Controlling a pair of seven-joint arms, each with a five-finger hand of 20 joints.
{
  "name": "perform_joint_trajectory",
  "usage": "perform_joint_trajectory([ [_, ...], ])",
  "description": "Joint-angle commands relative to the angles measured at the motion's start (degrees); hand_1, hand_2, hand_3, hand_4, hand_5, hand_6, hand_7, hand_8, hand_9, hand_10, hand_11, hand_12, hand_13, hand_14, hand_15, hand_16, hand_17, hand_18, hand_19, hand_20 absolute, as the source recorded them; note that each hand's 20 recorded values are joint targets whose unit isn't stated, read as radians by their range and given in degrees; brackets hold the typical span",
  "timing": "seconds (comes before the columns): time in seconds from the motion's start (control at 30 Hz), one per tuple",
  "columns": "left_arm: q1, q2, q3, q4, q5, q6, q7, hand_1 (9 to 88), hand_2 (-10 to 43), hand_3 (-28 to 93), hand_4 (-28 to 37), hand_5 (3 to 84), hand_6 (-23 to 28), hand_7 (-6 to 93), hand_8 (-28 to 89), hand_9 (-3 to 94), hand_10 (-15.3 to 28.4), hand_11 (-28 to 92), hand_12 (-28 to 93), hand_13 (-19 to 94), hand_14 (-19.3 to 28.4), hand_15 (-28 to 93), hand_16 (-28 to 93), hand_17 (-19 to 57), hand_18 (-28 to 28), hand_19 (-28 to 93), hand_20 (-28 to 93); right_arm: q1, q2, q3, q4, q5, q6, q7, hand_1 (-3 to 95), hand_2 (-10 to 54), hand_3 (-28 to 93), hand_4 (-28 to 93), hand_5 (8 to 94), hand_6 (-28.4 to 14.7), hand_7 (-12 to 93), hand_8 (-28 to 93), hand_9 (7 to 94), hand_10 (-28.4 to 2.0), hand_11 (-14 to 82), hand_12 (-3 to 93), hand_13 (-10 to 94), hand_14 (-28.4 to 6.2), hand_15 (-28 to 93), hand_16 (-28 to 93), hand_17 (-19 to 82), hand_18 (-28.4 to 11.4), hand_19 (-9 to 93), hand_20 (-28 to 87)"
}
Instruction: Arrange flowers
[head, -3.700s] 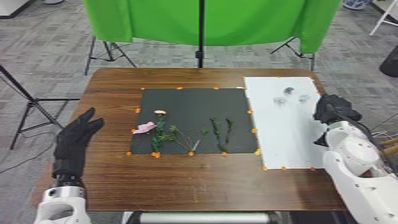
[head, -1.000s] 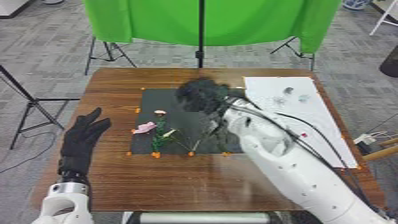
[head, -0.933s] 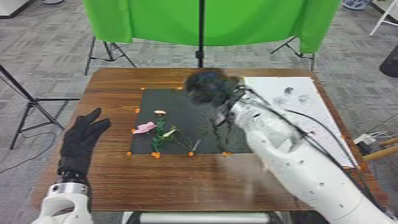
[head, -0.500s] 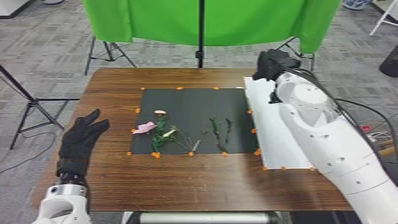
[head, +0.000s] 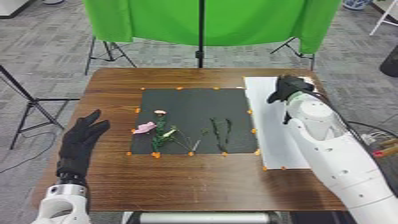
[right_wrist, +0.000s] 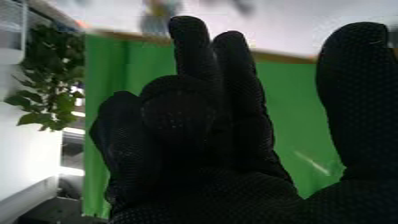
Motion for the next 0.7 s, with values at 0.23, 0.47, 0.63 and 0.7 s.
perform_joint_trajectory([
  [0.23,0.6,-0.50,-0.32,-0.04,0.55,-1.17,-1.06,21.8,3.4,65,-26.2,43.8,3.6,5.8,-6,47.7,13.3,16,13,37,15.0,11,3,7.4,11.3,2,21,-4.9,-0.8,-0.2,5.9,-3.7,15.2,-2.1,56.0,-9.5,57,-16,69.9,-1.9,15,5,80.9,-12.4,11.9,29.0,88,-2.4,64,31,64,-11.5,93,60],
  [0.47,0.8,-0.48,-0.49,-0.16,0.44,-0.81,-0.53,21.7,3.2,65,-25.9,43.8,3.6,6.0,-6,47.7,13.3,16,13,37,15.0,11,3,7.4,11.3,2,21,-2.8,2.6,-3.1,-0.1,2.4,23.3,-3.6,62.1,-9.5,56,-17,79.5,-0.7,18,9,91.1,-8.7,7.7,35.0,92,-0.9,63,32,68,-10.7,93,61],
  [0.63,0.5,-0.54,-0.25,-0.04,0.50,-1.06,-0.68,21.6,3.0,65,-25.8,43.8,3.5,6.0,-6,47.6,13.2,16,13,37,14.8,11,3,7.3,11.3,2,21,-1.0,4.9,-8.2,-8.7,8.3,26.0,-6.1,61.9,-9.5,57,-16,80.2,-0.6,18,9,91.5,-8.8,8.2,35.4,93,-0.7,62,32,68,-10.5,93,61],
  [0.7,0.3,-0.55,-0.08,0.09,0.61,-1.21,-0.69,21.5,3.0,65,-25.8,43.8,3.5,5.9,-6,47.6,13.2,16,13,36,14.7,11,3,7.3,11.3,2,21,0.0,5.0,-10.8,-11.1,9.9,25.6,-8.0,61.8,-9.5,57,-16,80.2,-0.5,18,9,91.4,-8.9,8.2,35.5,93,-0.7,62,32,69,-10.5,93,61],
])
